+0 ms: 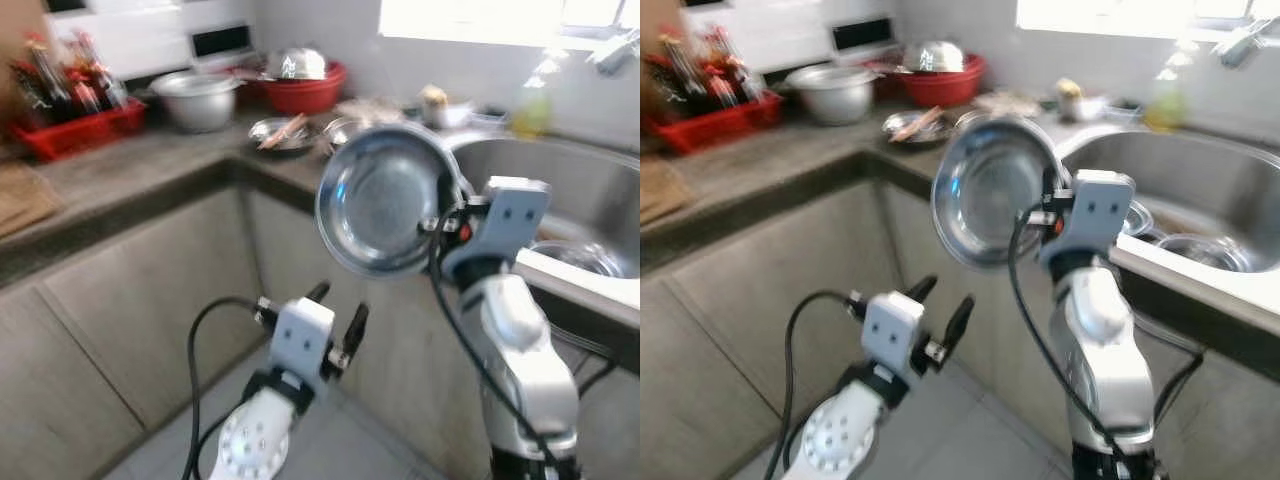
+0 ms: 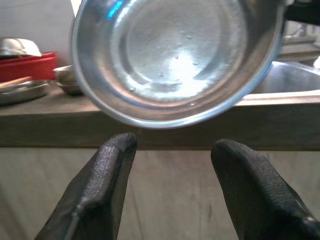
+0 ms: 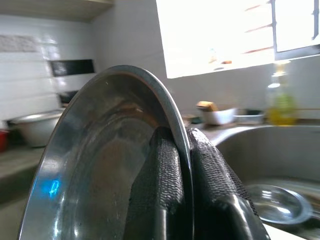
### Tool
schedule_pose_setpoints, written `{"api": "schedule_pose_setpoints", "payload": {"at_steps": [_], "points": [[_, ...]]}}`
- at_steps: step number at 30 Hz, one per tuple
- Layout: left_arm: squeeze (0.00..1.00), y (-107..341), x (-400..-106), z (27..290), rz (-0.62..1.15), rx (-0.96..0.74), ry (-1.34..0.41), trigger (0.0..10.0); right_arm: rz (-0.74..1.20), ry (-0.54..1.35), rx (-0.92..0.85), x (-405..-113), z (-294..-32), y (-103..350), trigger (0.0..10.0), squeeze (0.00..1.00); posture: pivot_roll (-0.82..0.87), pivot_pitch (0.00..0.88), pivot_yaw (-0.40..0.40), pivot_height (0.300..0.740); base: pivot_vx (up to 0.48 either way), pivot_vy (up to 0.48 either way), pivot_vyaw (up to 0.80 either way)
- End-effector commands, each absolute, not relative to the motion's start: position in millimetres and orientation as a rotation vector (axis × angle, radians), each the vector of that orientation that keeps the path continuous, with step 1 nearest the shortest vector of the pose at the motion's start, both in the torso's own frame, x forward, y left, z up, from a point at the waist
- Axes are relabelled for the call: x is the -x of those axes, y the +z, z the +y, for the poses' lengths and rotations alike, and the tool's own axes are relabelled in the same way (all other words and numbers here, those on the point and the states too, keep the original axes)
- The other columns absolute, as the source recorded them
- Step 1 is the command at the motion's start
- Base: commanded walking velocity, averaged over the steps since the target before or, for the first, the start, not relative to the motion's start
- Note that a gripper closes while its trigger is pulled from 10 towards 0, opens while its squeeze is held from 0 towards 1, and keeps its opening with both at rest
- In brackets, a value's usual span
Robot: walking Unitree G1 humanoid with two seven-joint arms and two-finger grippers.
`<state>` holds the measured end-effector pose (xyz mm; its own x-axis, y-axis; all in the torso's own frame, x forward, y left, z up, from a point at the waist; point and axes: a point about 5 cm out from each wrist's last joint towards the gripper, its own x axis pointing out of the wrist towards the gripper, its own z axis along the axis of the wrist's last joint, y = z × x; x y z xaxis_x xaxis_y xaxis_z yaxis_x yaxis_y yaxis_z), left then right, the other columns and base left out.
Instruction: Kitchen organization
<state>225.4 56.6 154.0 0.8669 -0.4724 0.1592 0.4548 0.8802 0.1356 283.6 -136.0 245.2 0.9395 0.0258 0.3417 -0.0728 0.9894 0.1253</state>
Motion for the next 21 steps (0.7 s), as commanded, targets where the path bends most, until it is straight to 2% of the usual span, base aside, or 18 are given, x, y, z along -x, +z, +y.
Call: {"api": "schedule_pose_setpoints", "payload": {"at_steps": [1, 3, 12, 13, 14, 15, 16, 17, 21], "points": [[0.0, 156.4, -225.7, 55.9, -0.201, -0.096, -0.49, 10.0, -0.385, 0.043, -0.131, -282.4, -135.5, 253.9, 0.0, 0.0, 0.08, 0.057, 0.015, 0.74, 0.0, 0.0, -0.79], [0.0, 156.6, -225.9, 55.9, -0.202, -0.098, -0.491, 10.0, -0.387, 0.035, -0.13, -282.5, -136.4, 254.1, 0.0, 0.0, 0.08, 0.057, 0.016, 0.74, 0.0, 0.0, -0.79], [0.0, 156.9, -226.2, 55.2, -0.204, -0.096, -0.497, 10.0, -0.399, 0.026, -0.122, -283.4, -136.8, 256.3, 0.0, 0.0, 0.08, 0.057, 0.016, 0.74, 0.278, 0.0, -0.79], [0.0, 157.0, -226.4, 55.2, -0.204, -0.097, -0.496, 10.0, -0.404, 0.038, -0.112, -284.0, -135.1, 257.7, 0.0, 0.0, 0.08, 0.057, 0.016, 0.74, 0.3, 0.0, 0.0], [0.0, 157.1, -226.4, 55.2, -0.204, -0.096, -0.496, 10.0, -0.404, 0.04, -0.107, -284.4, -134.2, 258.1, 3.6, 0.0, 0.08, 0.057, 0.016, 0.74, 0.289, 0.0, 0.0], [0.0, 157.1, -226.4, 55.2, -0.204, -0.096, -0.496, 10.0, -0.404, 0.04, -0.107, -284.4, -134.2, 258.1, 3.6, 0.0, 0.08, 0.057, 0.016, 0.74, 0.289, 0.0, 0.0], [0.0, 157.1, -226.4, 55.3, -0.205, -0.097, -0.495, 10.0, -0.401, 0.042, -0.104, -284.9, -133.4, 258.2, 6.5, 0.0, 0.08, 0.057, 0.016, 0.74, 0.289, 0.0, 0.0], [0.0, 157.2, -226.4, 55.3, -0.205, -0.097, -0.496, 10.0, -0.397, 0.042, -0.104, -285.7, -132.7, 258.0, 10.0, 0.0, 0.08, 0.057, 0.016, 0.74, 0.277, 0.0, 0.0], [0.0, 157.5, -226.1, 55.1, -0.208, -0.091, -0.501, 10.0, -0.388, 0.04, -0.095, -287.3, -133.2, 256.8, 10.0, 0.0, 0.08, 0.057, 0.016, 0.74, 0.324, 0.0, 0.0]]}}
